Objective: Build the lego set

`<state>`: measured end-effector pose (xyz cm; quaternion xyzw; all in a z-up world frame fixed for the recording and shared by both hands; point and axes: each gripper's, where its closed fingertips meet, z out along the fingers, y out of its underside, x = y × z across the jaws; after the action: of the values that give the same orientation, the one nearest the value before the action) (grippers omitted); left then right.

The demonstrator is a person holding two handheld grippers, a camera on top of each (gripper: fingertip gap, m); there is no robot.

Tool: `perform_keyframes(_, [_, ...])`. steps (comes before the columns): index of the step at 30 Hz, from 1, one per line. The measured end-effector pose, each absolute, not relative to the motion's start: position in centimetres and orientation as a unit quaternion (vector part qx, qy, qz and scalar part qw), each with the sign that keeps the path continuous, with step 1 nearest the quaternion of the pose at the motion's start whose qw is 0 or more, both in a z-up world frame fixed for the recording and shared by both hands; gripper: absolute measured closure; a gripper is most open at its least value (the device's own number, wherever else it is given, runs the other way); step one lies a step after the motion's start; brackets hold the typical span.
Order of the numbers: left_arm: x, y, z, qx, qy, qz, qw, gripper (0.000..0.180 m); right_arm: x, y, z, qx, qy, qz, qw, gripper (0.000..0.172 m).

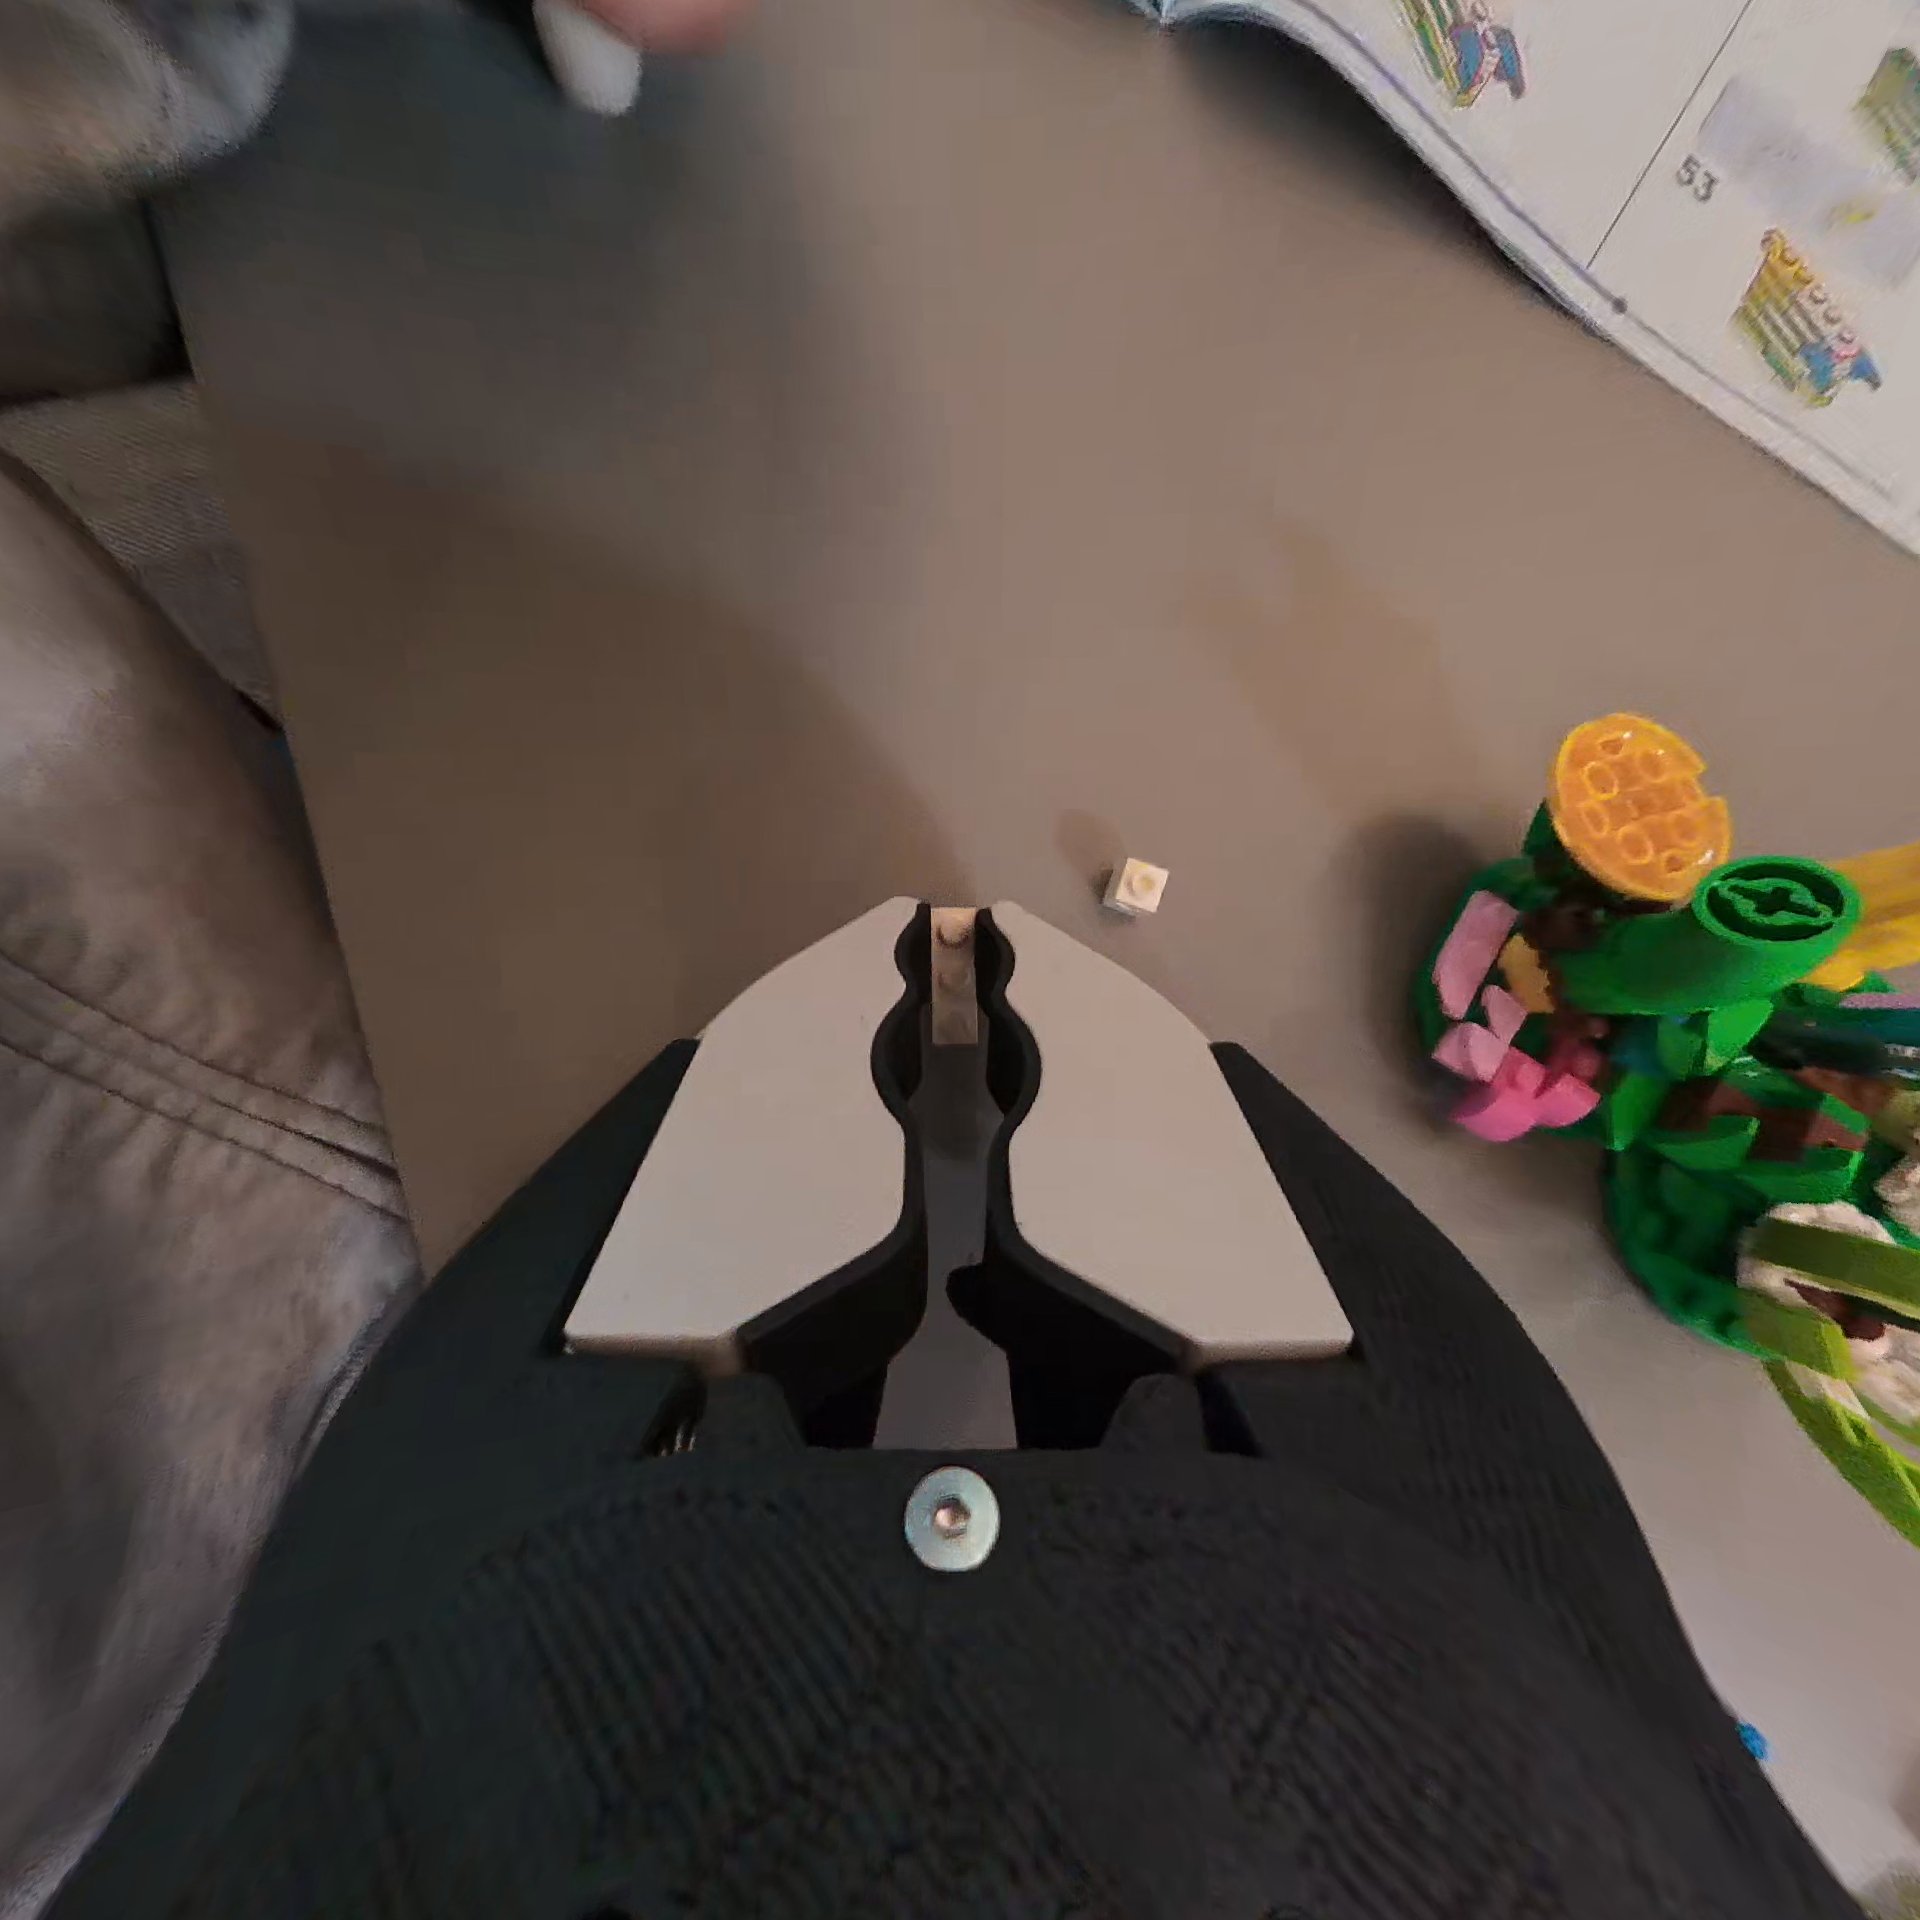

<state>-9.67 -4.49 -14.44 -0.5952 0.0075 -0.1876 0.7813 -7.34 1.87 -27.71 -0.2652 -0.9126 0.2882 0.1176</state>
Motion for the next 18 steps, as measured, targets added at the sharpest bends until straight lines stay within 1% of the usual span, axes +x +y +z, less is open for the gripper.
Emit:
perform_keyframes(1, [-9.7, -4.5, -14.4, -0.594, 0.006, -0.188, 0.782, 0.172, -7.5, 2.0, -27.7, -0.271, -0.912, 0.286, 0.117, 0.165])
perform_keyframes(4, [-9.8, -4.6, -14.4, -0.591, 0.003, -0.191, 0.784, 0.172, -7.3, 2.1, -28.0, -0.269, -0.915, 0.280, 0.108, 0.165])
perform_keyframes(7, [-9.9, -4.5, -14.3, -0.589, 0.001, -0.192, 0.785, 0.173, -7.2, 1.6, -27.6, -0.271, -0.911, 0.294, 0.103, 0.150])
perform_keyframes(10, [-9.9, -4.5, -14.4, -0.589, -0.001, -0.194, 0.785, 0.173, -7.8, 1.4, -26.4, -0.272, -0.899, 0.319, 0.128, 0.144])
perform_keyframes(18, [-9.6, -3.9, -14.8, -0.599, 0.005, -0.184, 0.779, 0.173, -8.5, 0.5, -22.8, -0.265, -0.861, 0.400, 0.169, 0.142])
